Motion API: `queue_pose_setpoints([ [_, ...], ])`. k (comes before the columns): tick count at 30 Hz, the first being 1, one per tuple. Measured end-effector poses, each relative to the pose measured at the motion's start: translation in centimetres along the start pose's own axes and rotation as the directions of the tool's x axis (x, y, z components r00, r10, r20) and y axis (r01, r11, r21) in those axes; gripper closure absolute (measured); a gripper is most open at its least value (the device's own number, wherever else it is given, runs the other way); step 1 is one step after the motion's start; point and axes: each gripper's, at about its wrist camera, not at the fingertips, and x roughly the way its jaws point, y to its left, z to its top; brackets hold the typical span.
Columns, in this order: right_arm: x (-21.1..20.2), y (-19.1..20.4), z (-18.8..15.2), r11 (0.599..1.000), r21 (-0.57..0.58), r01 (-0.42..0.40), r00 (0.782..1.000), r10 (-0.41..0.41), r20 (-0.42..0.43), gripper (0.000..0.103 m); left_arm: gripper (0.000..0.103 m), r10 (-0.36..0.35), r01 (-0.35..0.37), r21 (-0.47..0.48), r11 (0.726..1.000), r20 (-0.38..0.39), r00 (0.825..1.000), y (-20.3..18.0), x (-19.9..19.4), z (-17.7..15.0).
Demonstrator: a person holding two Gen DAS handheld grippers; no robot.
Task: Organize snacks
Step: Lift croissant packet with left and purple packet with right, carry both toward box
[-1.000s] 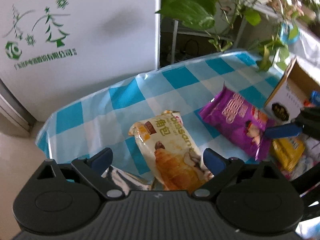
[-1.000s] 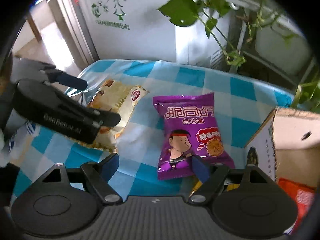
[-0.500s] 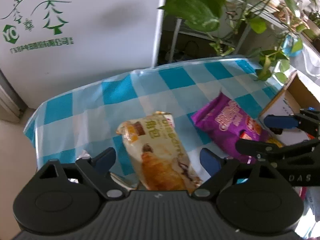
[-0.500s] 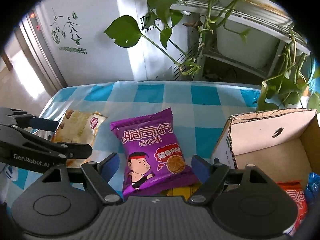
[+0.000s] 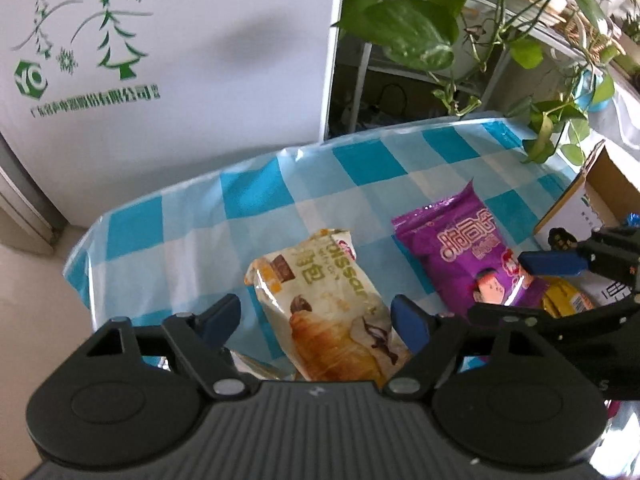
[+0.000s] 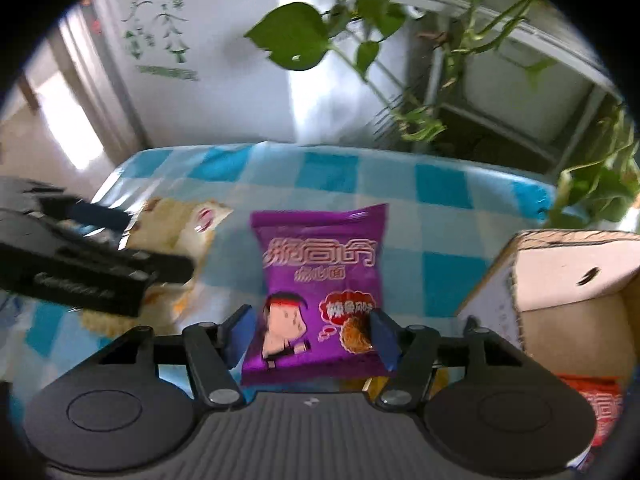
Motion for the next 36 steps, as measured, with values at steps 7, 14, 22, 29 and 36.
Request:
queue_pose_setpoints([
  [7,-0.2,-0.5,0.2,0.992,0.104,0.072,0.996,-0.076,0.039,0.021,0.022,-0.026,0.026,-0.041,0.999,0.003,1.0,0.4,-0.2,0.3],
  [14,1.5,0.5,0.2,0.987,0.121,0.105,0.994,-0.109,0.023,0.017,0.021,-0.001,0.002,-0.06,0.998,0.008,1.0,0.9,-0.3,0.4],
  [22,1.4,0.4,0.1,0.984,0.139,0.113,0.994,-0.114,-0.005,0.029,0.021,-0.01,0.009,-0.05,0.999,-0.003,1.0,0.3,0.1,0.3],
  [29,-0.7,-0.2,-0.4,0.975,0.187,0.119,0.992,-0.123,0.011,0.029,0.021,0.003,-0.001,-0.086,0.996,0.023,1.0,0.2,-0.5,0.8],
  [36,-3.2,-0.8,-0.8,0.965,0.188,0.184,0.978,-0.198,0.063,0.029,0.021,0.021,-0.022,-0.081,0.996,-0.019,1.0,-0.7,0.7,0.3],
])
